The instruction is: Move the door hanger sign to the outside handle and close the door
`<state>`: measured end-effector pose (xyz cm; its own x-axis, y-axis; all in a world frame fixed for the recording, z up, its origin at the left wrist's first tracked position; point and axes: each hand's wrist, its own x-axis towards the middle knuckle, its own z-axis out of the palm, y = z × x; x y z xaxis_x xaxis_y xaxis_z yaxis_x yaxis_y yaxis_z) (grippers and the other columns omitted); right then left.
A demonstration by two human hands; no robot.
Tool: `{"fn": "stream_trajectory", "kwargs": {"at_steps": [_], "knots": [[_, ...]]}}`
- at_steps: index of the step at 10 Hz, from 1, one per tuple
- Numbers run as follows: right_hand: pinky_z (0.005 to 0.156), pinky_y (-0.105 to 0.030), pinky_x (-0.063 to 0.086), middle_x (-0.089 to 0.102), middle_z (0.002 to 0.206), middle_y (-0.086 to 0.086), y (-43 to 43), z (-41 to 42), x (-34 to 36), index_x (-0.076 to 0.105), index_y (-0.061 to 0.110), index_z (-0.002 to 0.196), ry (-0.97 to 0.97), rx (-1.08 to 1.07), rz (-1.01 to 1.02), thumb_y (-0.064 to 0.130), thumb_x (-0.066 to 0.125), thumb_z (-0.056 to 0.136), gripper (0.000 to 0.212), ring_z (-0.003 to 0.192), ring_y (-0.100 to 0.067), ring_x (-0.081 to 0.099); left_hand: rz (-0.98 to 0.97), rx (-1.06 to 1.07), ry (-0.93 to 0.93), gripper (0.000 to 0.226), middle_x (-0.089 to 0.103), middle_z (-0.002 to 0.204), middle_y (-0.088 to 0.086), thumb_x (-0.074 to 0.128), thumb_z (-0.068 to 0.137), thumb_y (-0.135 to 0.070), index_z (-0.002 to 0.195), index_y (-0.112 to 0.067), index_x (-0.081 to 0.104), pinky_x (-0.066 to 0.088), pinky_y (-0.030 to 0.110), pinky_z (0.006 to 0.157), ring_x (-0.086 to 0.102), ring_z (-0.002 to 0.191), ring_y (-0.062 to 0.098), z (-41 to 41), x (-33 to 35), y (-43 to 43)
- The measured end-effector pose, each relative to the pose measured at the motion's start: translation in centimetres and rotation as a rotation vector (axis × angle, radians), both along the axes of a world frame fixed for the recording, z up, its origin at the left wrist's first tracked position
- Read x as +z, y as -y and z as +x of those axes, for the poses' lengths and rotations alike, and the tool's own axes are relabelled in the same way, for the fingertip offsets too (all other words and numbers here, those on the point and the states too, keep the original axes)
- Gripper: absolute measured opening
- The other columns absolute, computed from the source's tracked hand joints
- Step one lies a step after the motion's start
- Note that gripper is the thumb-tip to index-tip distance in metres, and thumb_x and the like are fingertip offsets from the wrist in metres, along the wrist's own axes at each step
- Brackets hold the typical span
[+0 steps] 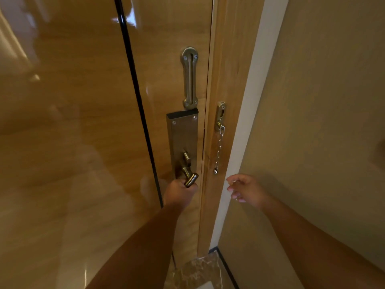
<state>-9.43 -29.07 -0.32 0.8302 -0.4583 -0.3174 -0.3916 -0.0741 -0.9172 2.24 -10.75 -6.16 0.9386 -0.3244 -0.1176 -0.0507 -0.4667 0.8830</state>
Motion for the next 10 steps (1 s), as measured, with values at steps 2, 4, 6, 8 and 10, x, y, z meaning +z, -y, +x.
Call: {"fn": "stream_trajectory", "kwargs": {"at_steps": [2,4,6,8,10], "knots": [[0.048,-0.019,0.034,0.062,0.069,-0.002,0.1,-1.1,0.4,0.062,0.022,0.078,0.003,-0.018,-0.018,0.008,0.049,0.09,0.023,0.04,-0.006,0.052,0.016,0.011,0.01,0.013,0.061,0.055,-0.002,0.064,0.072,-0.04,0.073,-0.027,0.065,0.049,0.029,0.05,0.059,0.047,0.008,0.6,-0.2,0.0],[0.05,-0.02,0.036,0.061,0.069,-0.001,-0.7,-3.5,0.0,0.061,0.021,0.077,-0.05,-0.037,-0.025,0.007,0.05,0.091,0.023,0.046,-0.009,0.052,0.023,0.016,0.029,0.016,0.064,0.053,-0.002,0.062,0.066,-0.046,0.07,-0.031,0.066,0.053,0.033,0.053,0.062,0.048,0.011,1.5,-0.7,0.2],[0.045,-0.016,0.036,0.062,0.066,0.001,-0.9,-4.1,-0.8,0.061,0.021,0.075,-0.066,-0.061,-0.028,0.008,0.05,0.089,0.022,0.039,-0.003,0.052,0.221,-0.068,0.18,0.022,0.06,0.055,-0.004,0.058,0.075,-0.046,0.067,-0.026,0.06,0.038,0.023,0.044,0.057,0.047,0.005,1.6,0.8,-0.6],[0.046,-0.018,0.035,0.063,0.07,-0.001,-2.7,-5.6,-0.5,0.065,0.022,0.084,-0.057,0.054,-0.009,0.009,0.049,0.088,0.021,0.044,-0.008,0.054,0.713,-0.227,0.564,0.027,0.054,0.074,-0.005,0.048,0.081,-0.047,0.091,-0.025,0.06,0.041,0.03,0.058,0.054,0.066,0.016,0.9,6.5,-2.2],[0.046,-0.02,0.032,0.059,0.072,-0.003,-5.6,-11.8,3.1,0.061,0.021,0.082,0.088,0.176,-0.036,0.01,0.05,0.089,0.017,0.046,-0.012,0.05,0.877,-0.215,0.663,0.054,0.057,0.127,0.008,0.052,0.082,-0.049,0.13,-0.027,0.043,0.035,0.046,0.093,0.05,0.115,0.034,-7.9,12.4,-7.2]]}}
